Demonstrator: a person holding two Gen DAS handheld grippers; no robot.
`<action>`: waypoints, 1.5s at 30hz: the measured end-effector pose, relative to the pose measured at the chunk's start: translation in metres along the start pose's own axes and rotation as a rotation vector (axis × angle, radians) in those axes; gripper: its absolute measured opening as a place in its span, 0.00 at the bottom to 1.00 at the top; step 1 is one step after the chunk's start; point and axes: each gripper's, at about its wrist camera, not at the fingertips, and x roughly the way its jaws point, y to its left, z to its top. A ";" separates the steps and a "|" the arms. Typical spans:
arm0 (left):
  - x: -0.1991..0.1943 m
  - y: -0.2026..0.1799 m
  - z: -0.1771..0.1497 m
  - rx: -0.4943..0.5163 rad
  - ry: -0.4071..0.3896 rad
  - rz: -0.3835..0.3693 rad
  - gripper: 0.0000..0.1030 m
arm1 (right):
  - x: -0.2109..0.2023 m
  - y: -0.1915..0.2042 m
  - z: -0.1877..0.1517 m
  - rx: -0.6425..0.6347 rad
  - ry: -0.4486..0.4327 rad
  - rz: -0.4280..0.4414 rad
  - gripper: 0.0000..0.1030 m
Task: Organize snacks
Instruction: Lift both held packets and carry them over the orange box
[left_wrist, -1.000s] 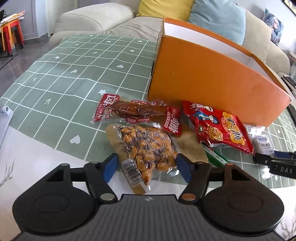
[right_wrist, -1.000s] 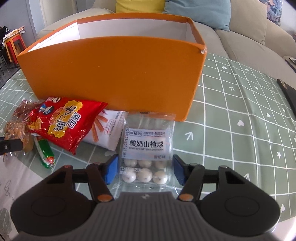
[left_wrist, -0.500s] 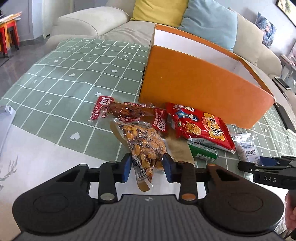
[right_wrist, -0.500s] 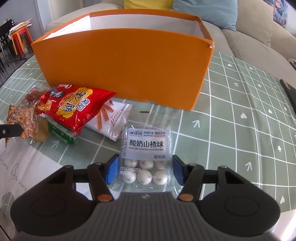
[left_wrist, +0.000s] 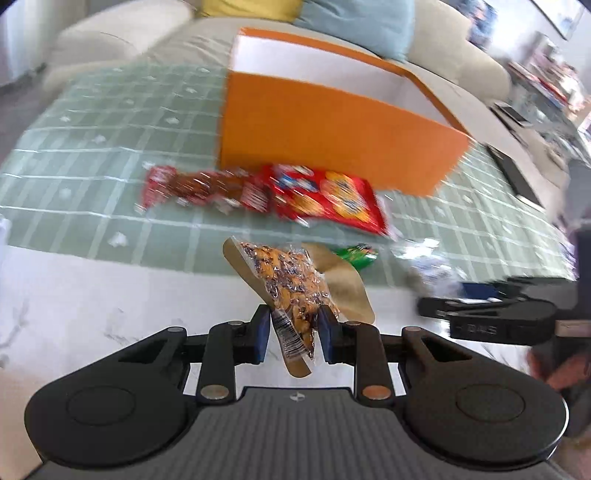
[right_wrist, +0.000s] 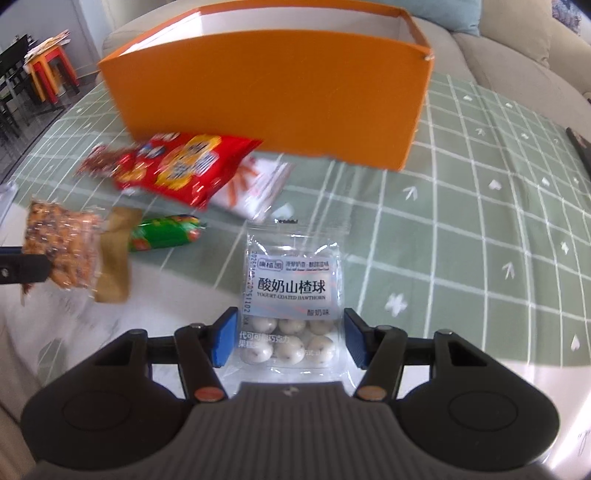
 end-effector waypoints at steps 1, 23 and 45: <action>0.000 -0.003 -0.002 0.016 0.011 -0.013 0.30 | -0.002 0.003 -0.003 -0.001 0.006 0.013 0.56; 0.039 -0.001 -0.002 -0.159 -0.003 -0.075 0.61 | -0.005 0.021 -0.008 -0.031 -0.008 0.074 0.56; 0.046 -0.027 0.018 -0.099 -0.140 -0.014 0.32 | -0.001 0.025 -0.005 -0.086 -0.018 0.095 0.56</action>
